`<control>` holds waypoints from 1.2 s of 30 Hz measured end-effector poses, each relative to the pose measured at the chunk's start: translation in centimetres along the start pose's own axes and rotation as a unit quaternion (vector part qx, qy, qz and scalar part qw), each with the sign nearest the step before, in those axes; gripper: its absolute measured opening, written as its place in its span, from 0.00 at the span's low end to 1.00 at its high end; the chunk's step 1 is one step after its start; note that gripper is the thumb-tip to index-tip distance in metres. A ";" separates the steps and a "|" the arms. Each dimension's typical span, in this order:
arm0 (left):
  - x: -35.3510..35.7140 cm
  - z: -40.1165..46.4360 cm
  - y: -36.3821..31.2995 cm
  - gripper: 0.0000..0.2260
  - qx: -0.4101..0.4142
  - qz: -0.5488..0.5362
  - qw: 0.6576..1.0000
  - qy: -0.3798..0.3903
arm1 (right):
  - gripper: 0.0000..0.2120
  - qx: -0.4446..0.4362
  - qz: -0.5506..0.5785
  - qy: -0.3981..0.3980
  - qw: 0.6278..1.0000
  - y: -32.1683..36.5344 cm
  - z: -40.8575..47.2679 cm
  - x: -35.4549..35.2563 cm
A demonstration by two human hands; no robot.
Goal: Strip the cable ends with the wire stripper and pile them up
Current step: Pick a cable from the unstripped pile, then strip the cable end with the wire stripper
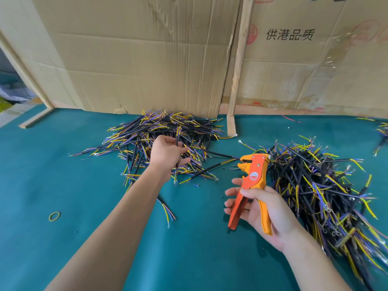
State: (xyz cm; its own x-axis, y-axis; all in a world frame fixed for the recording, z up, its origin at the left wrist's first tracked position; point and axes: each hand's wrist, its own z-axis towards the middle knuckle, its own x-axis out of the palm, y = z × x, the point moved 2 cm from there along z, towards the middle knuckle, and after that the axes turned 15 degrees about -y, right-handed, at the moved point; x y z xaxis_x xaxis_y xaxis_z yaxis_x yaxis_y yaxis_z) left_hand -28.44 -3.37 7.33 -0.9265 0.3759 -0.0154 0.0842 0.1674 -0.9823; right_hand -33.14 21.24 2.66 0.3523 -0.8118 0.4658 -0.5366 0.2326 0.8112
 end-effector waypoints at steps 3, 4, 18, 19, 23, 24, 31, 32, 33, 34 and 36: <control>-0.5 -0.1 0.1 0.14 0.065 0.076 0.995 -0.004 | 0.28 0.001 -0.002 -0.003 1.000 0.0 0.0 0.0; -0.7 -0.2 0.0 0.14 0.088 0.096 0.991 -0.010 | 0.28 0.002 -0.002 -0.004 1.000 -0.1 0.0 0.0; 1.0 -2.5 2.7 0.24 -0.006 0.001 0.999 0.054 | 0.28 0.003 -0.002 -0.005 1.000 0.0 0.0 0.2; 1.0 -2.3 2.4 0.23 -0.021 -0.007 0.998 0.054 | 0.28 0.003 -0.002 -0.004 1.000 0.0 -0.1 0.2; 0.2 -1.2 0.9 0.16 -0.072 -0.002 0.997 0.041 | 0.28 0.005 0.001 -0.001 1.000 0.0 -0.1 0.1; 0.0 -0.6 0.4 0.15 -0.082 0.004 0.996 0.030 | 0.28 0.006 0.002 -0.001 1.000 0.0 -0.1 0.1; -0.7 2.0 -4.0 0.09 -0.001 0.051 0.999 0.002 | 0.28 0.011 0.000 -0.008 1.000 0.0 -0.1 0.1; -0.6 1.2 -4.3 0.10 0.017 0.039 0.999 0.028 | 0.28 0.012 0.001 -0.008 1.000 0.0 -0.1 0.1; -0.5 0.0 -4.1 0.10 0.021 0.021 0.997 0.065 | 0.28 0.013 0.001 -0.006 1.000 0.0 -0.1 0.1; -0.2 -1.6 -3.5 0.09 0.017 0.004 0.994 0.103 | 0.28 0.011 0.000 -0.002 1.000 0.1 -0.1 0.1; 0.4 -4.9 -1.4 0.08 0.005 -0.013 0.986 0.165 | 0.29 0.004 -0.004 0.014 1.000 0.3 -0.3 0.0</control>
State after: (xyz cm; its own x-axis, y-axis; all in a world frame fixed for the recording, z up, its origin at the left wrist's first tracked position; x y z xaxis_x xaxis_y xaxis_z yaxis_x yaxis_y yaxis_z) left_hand -27.12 1.02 9.59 -0.7582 0.6483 0.0698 0.0566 0.1721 -0.9835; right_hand -33.07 21.44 3.02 0.3781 -0.7984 0.4686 -0.5391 0.2216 0.8125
